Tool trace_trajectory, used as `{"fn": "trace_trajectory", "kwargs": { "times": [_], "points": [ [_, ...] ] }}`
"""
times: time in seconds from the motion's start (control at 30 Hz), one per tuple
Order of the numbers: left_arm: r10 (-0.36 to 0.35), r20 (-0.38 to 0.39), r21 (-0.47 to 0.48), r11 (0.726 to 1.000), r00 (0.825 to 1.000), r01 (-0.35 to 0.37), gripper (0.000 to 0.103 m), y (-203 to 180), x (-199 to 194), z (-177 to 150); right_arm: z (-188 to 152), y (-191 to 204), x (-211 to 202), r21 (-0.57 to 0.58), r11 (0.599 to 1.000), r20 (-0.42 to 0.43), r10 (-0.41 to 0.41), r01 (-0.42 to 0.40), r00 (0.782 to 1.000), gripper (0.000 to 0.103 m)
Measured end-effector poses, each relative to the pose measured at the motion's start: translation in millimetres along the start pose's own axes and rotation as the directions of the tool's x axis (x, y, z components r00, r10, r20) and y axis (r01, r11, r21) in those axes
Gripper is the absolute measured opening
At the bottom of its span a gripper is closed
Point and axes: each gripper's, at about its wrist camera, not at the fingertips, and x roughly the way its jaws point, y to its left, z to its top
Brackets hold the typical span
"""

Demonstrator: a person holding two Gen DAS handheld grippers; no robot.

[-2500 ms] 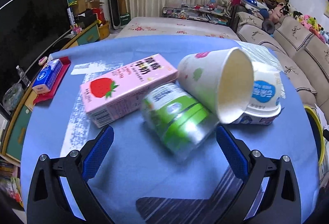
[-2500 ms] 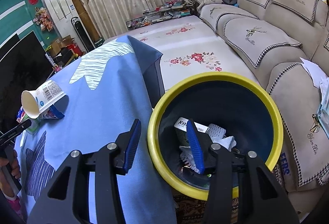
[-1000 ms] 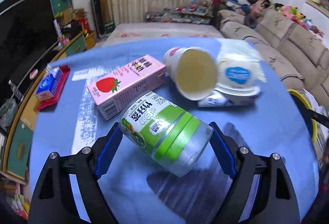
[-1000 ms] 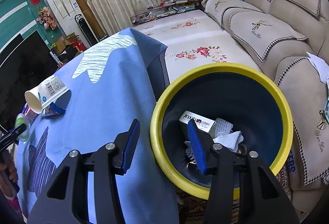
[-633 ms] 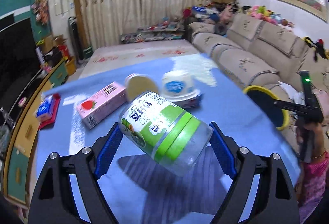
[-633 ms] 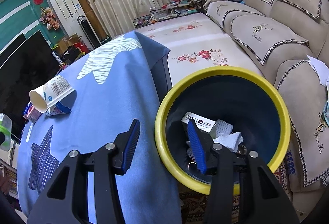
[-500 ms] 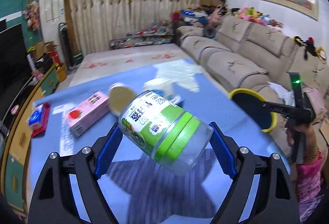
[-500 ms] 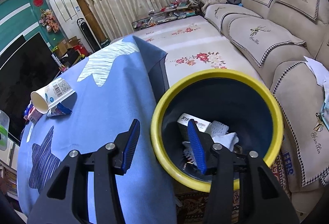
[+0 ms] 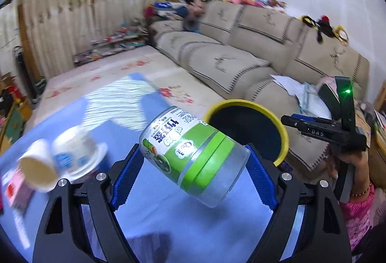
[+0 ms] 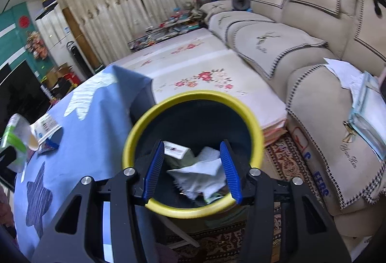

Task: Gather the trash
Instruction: 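Carry the green bottle over the yellow bin and open the left gripper, then move both tools back over the table toward the white cups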

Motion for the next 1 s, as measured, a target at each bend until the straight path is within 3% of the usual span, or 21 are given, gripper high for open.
{"fn": "trace_trajectory", "kwargs": {
  "times": [0.27, 0.43, 0.57, 0.63, 0.77, 0.9, 1.0],
  "points": [
    [-0.096, -0.121, 0.077, 0.991, 0.988, 0.106, 0.083, -62.1, 109.2, 43.6, -2.6, -44.5, -8.1, 0.068, 0.996, 0.013, -0.055, 0.054, 0.998, 0.046],
    [-0.102, -0.181, 0.103, 0.987, 0.978, 0.122, 0.083, -94.9, 167.7, 56.2, -5.3, -63.3, -12.7, 0.096, 0.992, 0.018, -0.087, 0.085, 0.996, 0.046],
    [-0.114, -0.23, 0.064, 0.989, 0.966, 0.132, 0.084, -100.5, 202.7, 59.1, -6.5, -70.1, -12.7, 0.114, 0.989, 0.017, -0.093, 0.09, 0.996, 0.048],
    [-0.112, -0.227, 0.033, 0.992, 0.967, 0.123, 0.092, -97.7, 211.0, 61.1, -8.3, -71.3, -11.6, 0.117, 0.989, 0.015, -0.091, 0.089, 0.996, 0.049],
    [-0.146, -0.199, -0.027, 0.989, 0.969, 0.144, 0.093, -78.4, 195.3, 56.2, -8.9, -62.9, -9.4, 0.105, 0.991, 0.006, -0.083, 0.081, 0.997, 0.049],
    [-0.14, -0.102, -0.061, 0.989, 0.985, 0.134, 0.097, -38.8, 133.1, 44.9, -8.9, -48.2, -7.5, 0.084, 0.994, 0.002, -0.072, 0.072, 0.997, 0.049],
    [-0.092, -0.013, -0.098, 0.991, 0.996, 0.09, 0.098, -1.8, 75.1, 26.4, -8.2, -28.4, -2.5, 0.052, 0.997, -0.009, -0.056, 0.056, 0.998, 0.05]
  ]
}}
